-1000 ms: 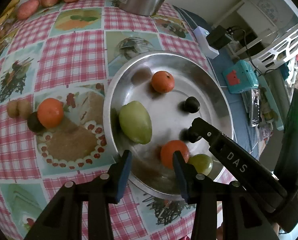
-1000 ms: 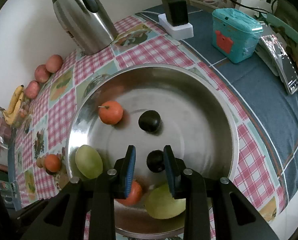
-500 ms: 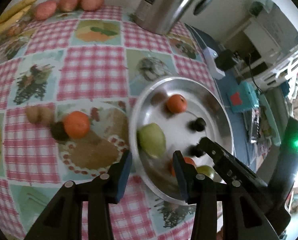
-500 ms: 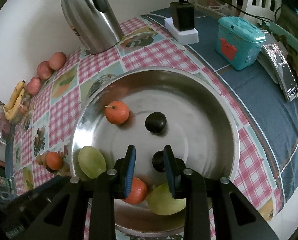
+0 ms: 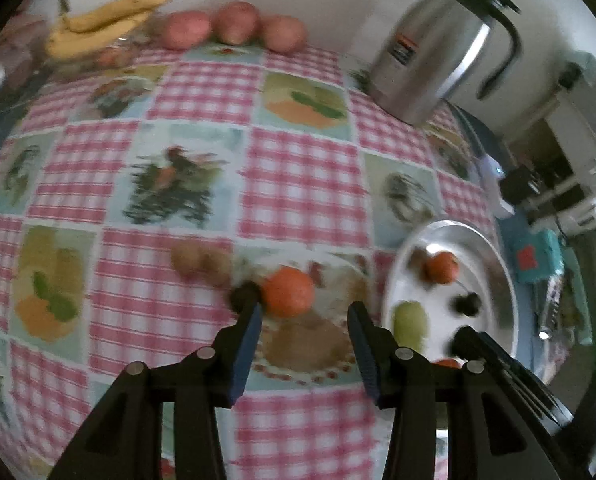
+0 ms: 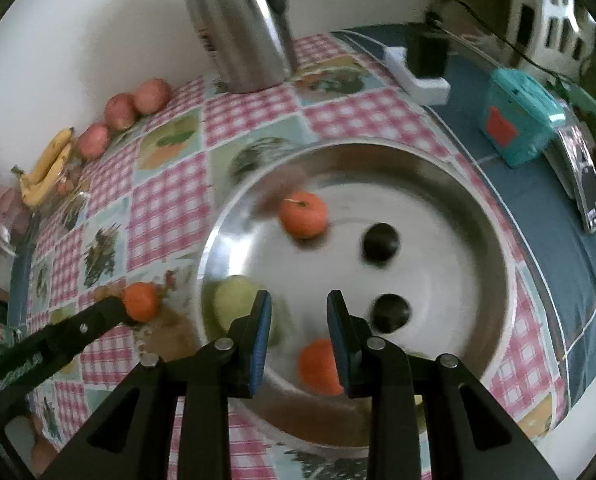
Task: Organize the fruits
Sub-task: 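Withdraw both open tools from the plate back over the remaining fruit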
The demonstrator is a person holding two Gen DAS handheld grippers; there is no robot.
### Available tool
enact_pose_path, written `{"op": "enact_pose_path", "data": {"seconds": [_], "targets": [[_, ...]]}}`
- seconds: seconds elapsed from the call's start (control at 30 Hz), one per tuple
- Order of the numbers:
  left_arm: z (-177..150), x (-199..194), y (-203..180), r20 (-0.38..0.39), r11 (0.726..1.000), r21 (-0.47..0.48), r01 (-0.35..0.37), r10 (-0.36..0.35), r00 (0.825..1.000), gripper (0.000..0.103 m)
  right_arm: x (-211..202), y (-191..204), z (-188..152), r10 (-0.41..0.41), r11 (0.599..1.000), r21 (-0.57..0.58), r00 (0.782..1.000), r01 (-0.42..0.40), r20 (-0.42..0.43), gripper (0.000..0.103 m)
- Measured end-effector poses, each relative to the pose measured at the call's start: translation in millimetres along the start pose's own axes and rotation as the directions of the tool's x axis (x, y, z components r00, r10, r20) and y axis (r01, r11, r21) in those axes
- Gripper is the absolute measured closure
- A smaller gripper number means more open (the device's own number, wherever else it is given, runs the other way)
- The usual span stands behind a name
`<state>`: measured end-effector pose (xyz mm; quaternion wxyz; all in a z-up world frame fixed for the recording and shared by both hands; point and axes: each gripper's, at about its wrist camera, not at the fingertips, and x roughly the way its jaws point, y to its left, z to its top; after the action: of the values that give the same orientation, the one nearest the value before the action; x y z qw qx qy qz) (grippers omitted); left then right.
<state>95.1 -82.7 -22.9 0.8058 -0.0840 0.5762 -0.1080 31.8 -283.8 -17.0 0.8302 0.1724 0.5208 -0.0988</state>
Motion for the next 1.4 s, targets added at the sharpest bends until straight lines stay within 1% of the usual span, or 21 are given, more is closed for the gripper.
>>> {"op": "enact_pose_path", "data": {"seconds": [0.1,0.2,0.3,0.47,0.6,0.7,0.77,0.8,0.83,0.87,0.9,0.97,1.03,1.07,1.17,1.2,1.23,1.27,1.4], "targets": [[4.7,-1.6,13.6,0.015,0.999,-0.028,-0.029,0.029,0.999,0.047,-1.2,17.2,1.6,0.019,1.000,-0.019,1.000,-0.019,-0.004,0.074],[8.6,-1.0,35.9,0.013,0.995,-0.090,-0.049,0.050,0.999,0.047,-3.2,33.1,3.2,0.038,0.999,-0.029,0.999,-0.038,-0.001,0.074],[9.8,-2.0,51.9,0.015,0.988,-0.123,-0.088,0.090,0.996,0.047,-5.6,46.8,4.6,0.062,0.998,-0.025,0.998,-0.061,0.004,0.074],[12.7,-1.7,73.5,0.012,0.980,-0.176,-0.089,0.092,0.996,0.044,-4.1,71.3,6.6,0.087,0.994,-0.059,0.996,-0.087,0.002,0.074],[14.3,-1.4,85.7,0.006,0.973,-0.206,-0.105,0.108,0.994,0.042,1.4,77.5,5.3,0.094,0.992,-0.083,0.996,-0.093,0.000,0.074],[15.0,-3.7,86.2,0.008,0.971,-0.208,-0.120,0.125,0.992,0.036,5.4,74.3,4.4,0.095,0.992,-0.078,0.995,-0.096,-0.011,0.074],[15.9,-3.9,83.6,0.008,0.971,-0.194,-0.139,0.144,0.990,0.029,2.9,71.2,5.4,0.087,0.994,-0.073,0.996,-0.087,0.002,0.073],[16.1,-4.1,82.3,0.007,0.971,-0.188,-0.150,0.154,0.988,0.027,1.1,69.4,5.9,0.081,0.994,-0.069,0.997,-0.080,0.012,0.063],[16.1,-3.7,81.3,0.005,0.970,-0.181,-0.163,0.167,0.986,0.020,-0.1,68.2,6.2,0.078,0.995,-0.066,0.997,-0.077,0.020,0.046],[16.5,-2.9,80.5,0.003,0.969,-0.174,-0.178,0.182,0.983,0.017,-1.5,66.7,6.5,0.074,0.995,-0.062,0.997,-0.073,0.028,0.039],[16.8,-2.2,79.8,-0.001,0.966,-0.165,-0.198,0.200,0.980,0.016,-2.5,65.7,6.8,0.075,0.995,-0.064,0.997,-0.073,0.033,0.035],[16.7,-1.2,79.4,-0.005,0.964,-0.155,-0.214,0.216,0.976,0.012,-2.6,64.2,6.6,0.071,0.995,-0.069,0.997,-0.068,0.040,0.035],[16.6,0.1,80.1,-0.010,0.962,-0.157,-0.225,0.226,0.974,0.007,-1.3,63.0,5.7,0.047,0.997,-0.071,0.998,-0.044,0.041,0.027],[16.3,0.1,80.4,-0.010,0.961,-0.157,-0.228,0.229,0.973,0.007,-0.7,62.2,5.3,0.038,0.997,-0.072,0.998,-0.035,0.042,0.027],[16.0,-0.9,81.4,-0.005,0.958,-0.157,-0.240,0.242,0.970,0.007,0.8,60.0,5.0,0.045,0.997,-0.071,0.998,-0.042,0.046,0.026],[16.3,-1.3,81.6,-0.003,0.958,-0.157,-0.241,0.244,0.970,0.007,1.5,59.4,4.9,0.048,0.997,-0.071,0.998,-0.044,0.047,0.019],[16.4,-1.9,82.0,-0.001,0.958,-0.159,-0.241,0.244,0.970,0.007,2.0,59.0,4.4,0.047,0.997,-0.070,0.998,-0.043,0.048,0.007],[16.5,-2.4,82.4,0.000,0.957,-0.162,-0.239,0.243,0.970,0.007,2.3,58.7,4.0,0.044,0.997,-0.070,0.998,-0.041,0.050,0.004],[17.2,-3.6,83.6,0.004,0.959,-0.170,-0.227,0.231,0.973,0.006,3.2,59.1,4.9,0.071,0.996,-0.063,0.996,-0.069,0.044,0.004]]}}
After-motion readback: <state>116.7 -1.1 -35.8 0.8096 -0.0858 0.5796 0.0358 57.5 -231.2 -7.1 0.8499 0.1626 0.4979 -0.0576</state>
